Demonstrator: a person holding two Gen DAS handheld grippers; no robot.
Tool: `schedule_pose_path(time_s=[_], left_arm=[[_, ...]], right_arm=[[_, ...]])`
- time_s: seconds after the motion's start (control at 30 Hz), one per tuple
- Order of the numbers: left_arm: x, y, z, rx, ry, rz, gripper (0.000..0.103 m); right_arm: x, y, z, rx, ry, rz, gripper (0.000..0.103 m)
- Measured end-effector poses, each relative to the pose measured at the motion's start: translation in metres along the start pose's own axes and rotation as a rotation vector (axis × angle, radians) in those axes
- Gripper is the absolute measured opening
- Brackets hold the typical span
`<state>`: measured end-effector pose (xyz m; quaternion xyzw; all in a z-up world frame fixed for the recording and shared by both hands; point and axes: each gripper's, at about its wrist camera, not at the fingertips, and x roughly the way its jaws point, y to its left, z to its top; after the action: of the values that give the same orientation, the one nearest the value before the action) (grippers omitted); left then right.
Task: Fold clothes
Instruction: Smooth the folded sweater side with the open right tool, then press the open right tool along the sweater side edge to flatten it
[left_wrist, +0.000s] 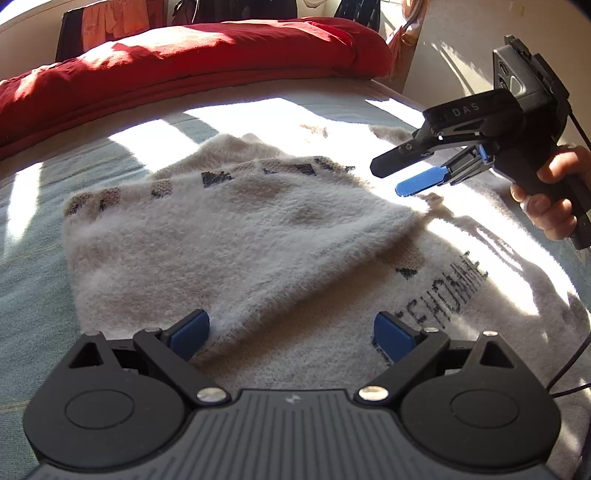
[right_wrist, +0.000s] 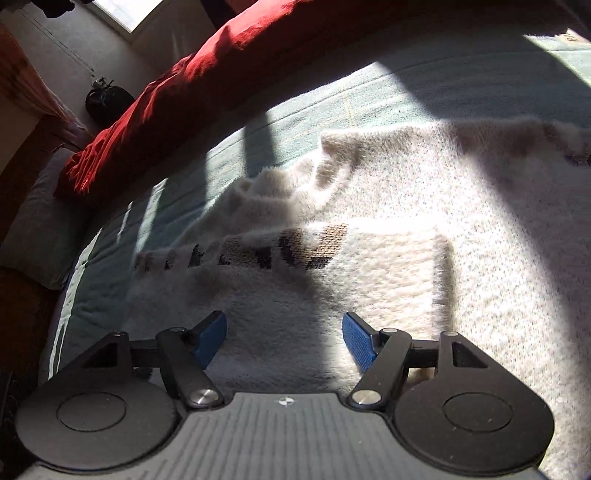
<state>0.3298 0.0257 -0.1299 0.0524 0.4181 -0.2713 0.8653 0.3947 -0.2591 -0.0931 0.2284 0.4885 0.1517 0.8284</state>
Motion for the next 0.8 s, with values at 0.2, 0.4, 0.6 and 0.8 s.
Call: schedule_pose_path(time_s=[0.2, 0.4, 0.6, 0.8], left_arm=[[-0.032, -0.021, -0.003, 0.001, 0.014, 0.037, 0.095], [-0.041, -0.064, -0.027, 0.066, 0.089, 0.091, 0.095], [-0.035, -0.085, -0.062, -0.02, 0.182, 0.099, 0.095], [-0.062, -0.101, -0.09, -0.112, 0.177, 0.114, 0.095]], right_arm=[[-0.045, 0.012, -0.016, -0.163, -0.004, -0.154, 0.08], [-0.075, 0.022, -0.064, -0.359, 0.024, -0.29, 0.085], [-0.065, 0.018, -0.116, -0.416, 0.1, -0.374, 0.087], [-0.071, 0.01, -0.152, -0.406, 0.103, -0.403, 0.103]])
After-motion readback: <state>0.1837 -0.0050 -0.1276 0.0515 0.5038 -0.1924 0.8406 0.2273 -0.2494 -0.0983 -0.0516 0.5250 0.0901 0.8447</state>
